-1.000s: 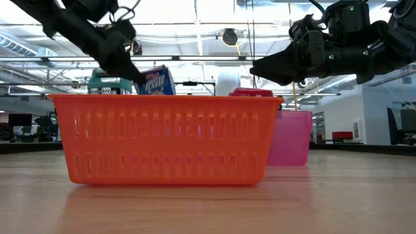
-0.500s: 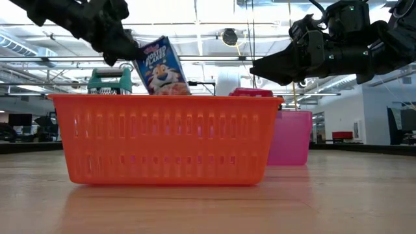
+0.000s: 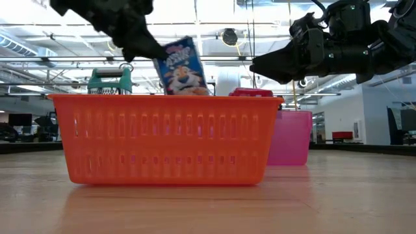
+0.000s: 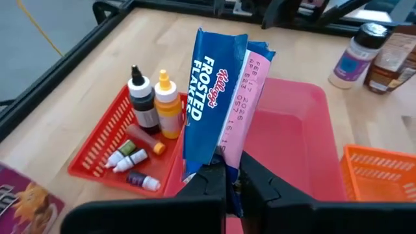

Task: Pick & Place Kitchen Items
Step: Put the blue cereal box into the pink bin

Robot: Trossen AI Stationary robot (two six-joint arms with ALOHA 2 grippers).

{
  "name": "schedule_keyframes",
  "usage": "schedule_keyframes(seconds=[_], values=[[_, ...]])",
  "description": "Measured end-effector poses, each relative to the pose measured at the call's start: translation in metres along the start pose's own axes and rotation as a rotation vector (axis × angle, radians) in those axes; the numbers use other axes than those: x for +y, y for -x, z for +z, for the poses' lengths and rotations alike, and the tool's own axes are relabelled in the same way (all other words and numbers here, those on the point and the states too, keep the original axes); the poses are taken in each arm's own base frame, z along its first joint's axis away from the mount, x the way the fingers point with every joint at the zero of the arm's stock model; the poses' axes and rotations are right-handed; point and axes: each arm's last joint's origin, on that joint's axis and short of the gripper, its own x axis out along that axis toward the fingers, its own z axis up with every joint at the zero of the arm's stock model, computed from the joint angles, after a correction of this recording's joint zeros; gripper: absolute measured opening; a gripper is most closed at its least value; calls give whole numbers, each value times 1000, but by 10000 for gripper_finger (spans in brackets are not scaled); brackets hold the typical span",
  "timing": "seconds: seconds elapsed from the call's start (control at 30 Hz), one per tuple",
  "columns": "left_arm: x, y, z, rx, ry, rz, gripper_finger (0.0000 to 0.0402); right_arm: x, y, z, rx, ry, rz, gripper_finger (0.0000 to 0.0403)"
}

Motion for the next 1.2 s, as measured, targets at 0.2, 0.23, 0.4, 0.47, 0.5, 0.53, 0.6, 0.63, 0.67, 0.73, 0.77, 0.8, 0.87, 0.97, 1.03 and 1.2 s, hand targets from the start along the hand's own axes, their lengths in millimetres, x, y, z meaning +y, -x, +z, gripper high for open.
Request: schedule_keyframes(seconds=[0.2,0.23,0.4,0.47,0.5,0.53,0.6,0.63,0.67,0.73,0.77,0.8,0.87,0.97,1.03,1.2], values=[[-7,-28,9,62,-7,-14,5,0,0,0,0,0,0,233],[-7,-32,10,72,-8,-12,4,0,0,0,0,0,0,233],[-8,-50,10,118,-1,1,18,0,0,0,-2,1,0,233],[-7,-56,10,129,6,8,17,0,0,0,-2,1,0,233],[-7,-58,9,130,11,10,14,0,0,0,-3,1,0,233],[-6,-59,8,138,16,15,10,0,0,1,-6,2,0,233],[-4,-64,7,129,28,19,4,0,0,1,-7,3,-1,233],[-4,-66,7,125,31,20,4,0,0,1,-9,4,0,233],[-3,-67,6,134,30,23,6,0,0,1,-15,5,-1,233],[-3,-70,4,138,31,25,14,0,0,2,-20,5,-1,233],[-3,-73,5,132,32,24,17,0,0,2,-19,5,-1,233],[-3,-74,3,141,31,25,18,0,0,2,-21,6,-1,233],[-3,-76,-1,167,28,27,16,0,0,2,-25,6,-2,233],[-4,-81,-2,160,26,27,7,0,0,3,-34,7,-2,233],[-4,-85,-5,159,18,27,4,0,0,4,-38,5,-2,233],[-5,-87,-1,124,0,21,22,0,0,3,-28,4,-1,233]])
